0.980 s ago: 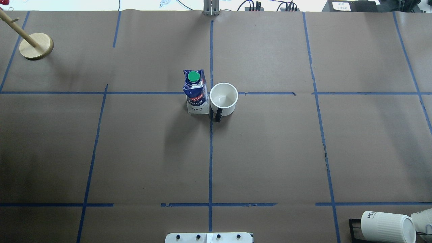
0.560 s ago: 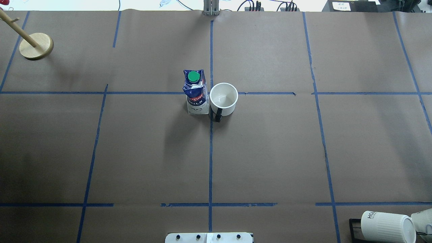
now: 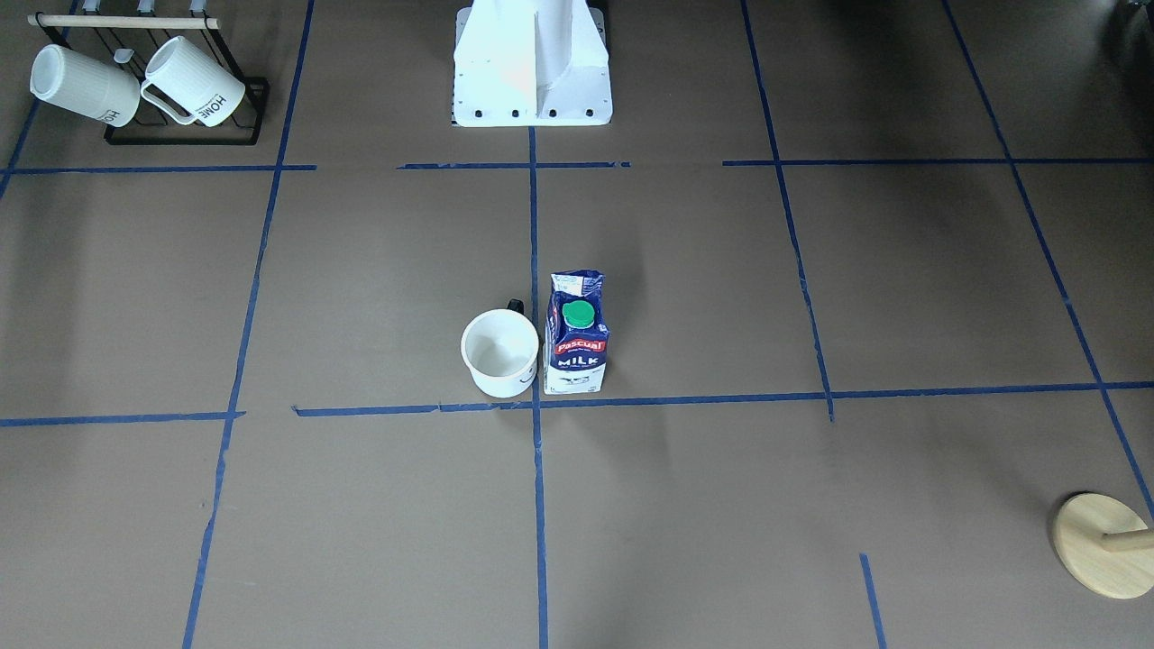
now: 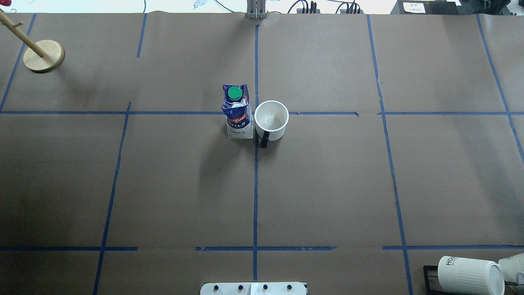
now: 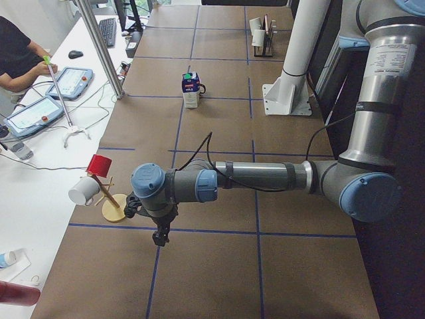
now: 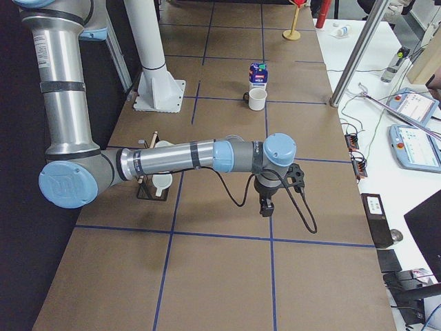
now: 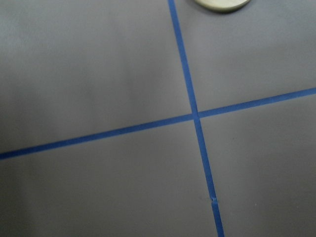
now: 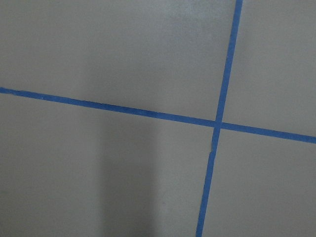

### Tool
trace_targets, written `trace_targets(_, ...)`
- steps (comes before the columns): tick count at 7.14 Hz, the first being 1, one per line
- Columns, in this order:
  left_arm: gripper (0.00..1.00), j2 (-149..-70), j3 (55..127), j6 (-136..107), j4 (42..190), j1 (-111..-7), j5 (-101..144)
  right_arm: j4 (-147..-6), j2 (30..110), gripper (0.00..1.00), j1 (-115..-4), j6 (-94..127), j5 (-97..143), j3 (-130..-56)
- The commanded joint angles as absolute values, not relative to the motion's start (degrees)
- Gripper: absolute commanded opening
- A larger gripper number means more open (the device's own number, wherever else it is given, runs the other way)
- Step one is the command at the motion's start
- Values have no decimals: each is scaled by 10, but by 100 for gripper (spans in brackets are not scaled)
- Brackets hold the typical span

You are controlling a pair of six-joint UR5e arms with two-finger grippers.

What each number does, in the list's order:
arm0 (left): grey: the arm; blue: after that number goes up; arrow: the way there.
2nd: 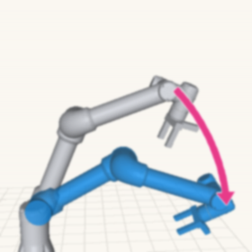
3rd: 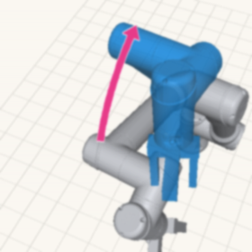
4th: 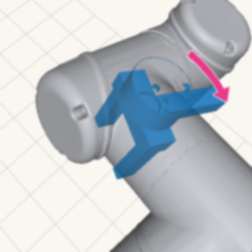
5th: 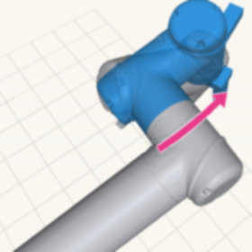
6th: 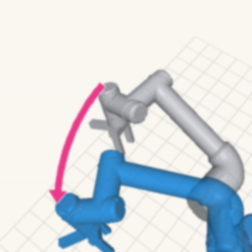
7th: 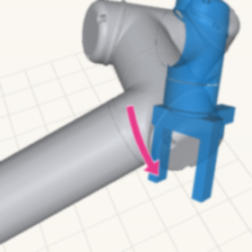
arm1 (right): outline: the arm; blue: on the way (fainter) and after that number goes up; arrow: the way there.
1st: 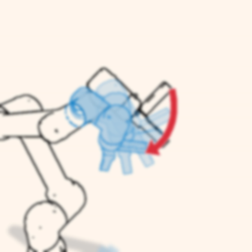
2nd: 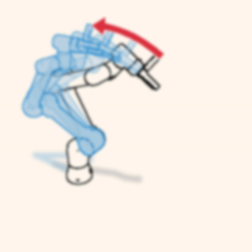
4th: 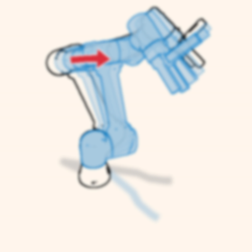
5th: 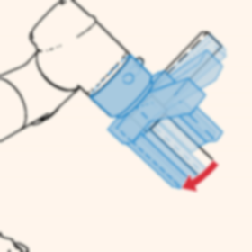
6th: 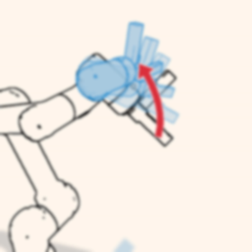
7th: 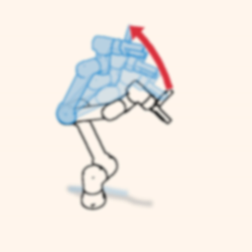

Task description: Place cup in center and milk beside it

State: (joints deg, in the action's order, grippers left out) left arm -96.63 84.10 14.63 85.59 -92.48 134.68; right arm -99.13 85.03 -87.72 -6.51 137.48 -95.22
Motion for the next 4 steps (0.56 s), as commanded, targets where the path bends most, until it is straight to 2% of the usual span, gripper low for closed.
trace_targets(1,100,-971,846,148,853,-925,1346,-991,851,100,-877,-70,1375,-952)
trace_targets(4,100,-987,846,148,857,-925,1344,-991,851,100,-877,-72,1373,-954)
